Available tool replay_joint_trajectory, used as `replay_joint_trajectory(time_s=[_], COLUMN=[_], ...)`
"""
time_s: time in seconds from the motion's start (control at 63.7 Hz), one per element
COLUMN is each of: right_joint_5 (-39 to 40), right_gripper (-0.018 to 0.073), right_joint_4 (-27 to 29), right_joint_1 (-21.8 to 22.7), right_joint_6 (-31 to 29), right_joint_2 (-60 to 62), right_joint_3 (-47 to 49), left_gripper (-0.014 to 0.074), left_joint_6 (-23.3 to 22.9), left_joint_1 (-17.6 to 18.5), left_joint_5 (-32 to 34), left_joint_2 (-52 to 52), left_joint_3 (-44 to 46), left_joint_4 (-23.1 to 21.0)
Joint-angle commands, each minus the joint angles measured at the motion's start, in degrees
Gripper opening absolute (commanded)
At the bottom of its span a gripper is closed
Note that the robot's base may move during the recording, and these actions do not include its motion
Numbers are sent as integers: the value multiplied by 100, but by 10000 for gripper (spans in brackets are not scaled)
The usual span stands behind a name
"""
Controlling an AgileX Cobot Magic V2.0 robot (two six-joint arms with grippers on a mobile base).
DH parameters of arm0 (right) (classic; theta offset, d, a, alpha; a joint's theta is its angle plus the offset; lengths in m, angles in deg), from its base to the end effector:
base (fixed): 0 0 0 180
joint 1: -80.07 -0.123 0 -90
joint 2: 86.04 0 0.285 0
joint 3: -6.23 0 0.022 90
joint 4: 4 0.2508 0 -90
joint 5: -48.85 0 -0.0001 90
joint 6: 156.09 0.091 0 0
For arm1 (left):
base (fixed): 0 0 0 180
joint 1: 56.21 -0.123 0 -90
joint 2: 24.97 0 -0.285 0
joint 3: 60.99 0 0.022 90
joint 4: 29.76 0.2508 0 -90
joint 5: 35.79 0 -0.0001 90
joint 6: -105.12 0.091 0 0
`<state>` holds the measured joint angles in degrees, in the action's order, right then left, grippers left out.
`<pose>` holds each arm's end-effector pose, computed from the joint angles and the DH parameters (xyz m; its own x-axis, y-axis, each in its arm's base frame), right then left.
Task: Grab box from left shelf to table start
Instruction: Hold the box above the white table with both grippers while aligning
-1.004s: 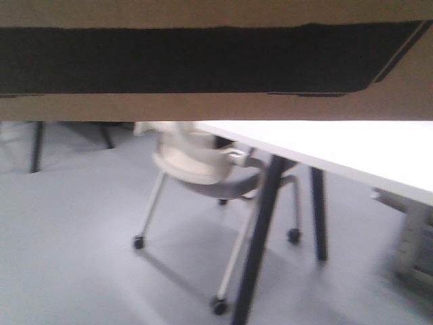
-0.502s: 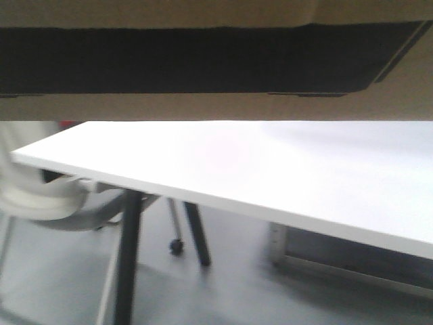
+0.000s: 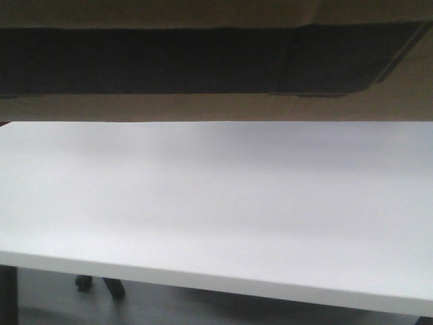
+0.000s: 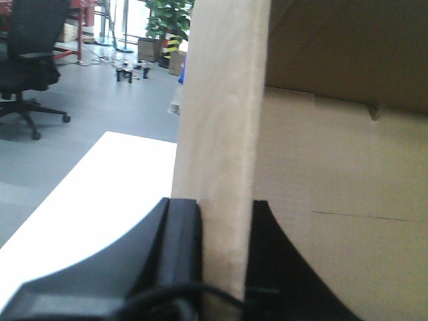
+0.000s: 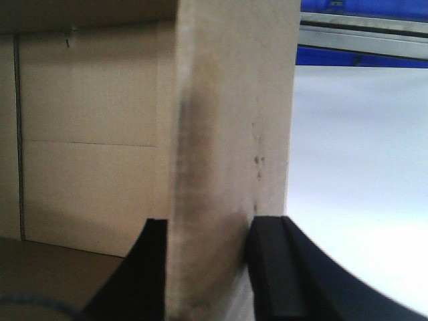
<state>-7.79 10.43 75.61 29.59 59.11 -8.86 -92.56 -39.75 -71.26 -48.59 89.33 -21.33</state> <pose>0.0280 0.0212 0.4399 -0.3281 0.2073 -0.9216 -0.2037 0.9371 0.2833 0.0189 0.0025 0.4070 -0.0126 -0.1909 -0.9815 0.2020 0.9609 -0.1895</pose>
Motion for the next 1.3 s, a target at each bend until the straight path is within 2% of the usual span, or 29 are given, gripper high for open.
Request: replay_joint_trajectory(time_s=[0.0, 1.286], right_joint_5=[775, 775], right_gripper=[56, 56], right_joint_4=[-985, -985], right_joint_1=[73, 73], right_joint_6=[1, 1], right_joint_2=[-67, -67], right_joint_3=[163, 163], left_gripper=[-102, -102], left_joint_6=[-222, -222], left_joint_1=[-19, -19], left_joint_5=[1023, 942], left_joint_2=[-6, -6], left_joint_3=[227, 227], left_joint_4=[625, 625])
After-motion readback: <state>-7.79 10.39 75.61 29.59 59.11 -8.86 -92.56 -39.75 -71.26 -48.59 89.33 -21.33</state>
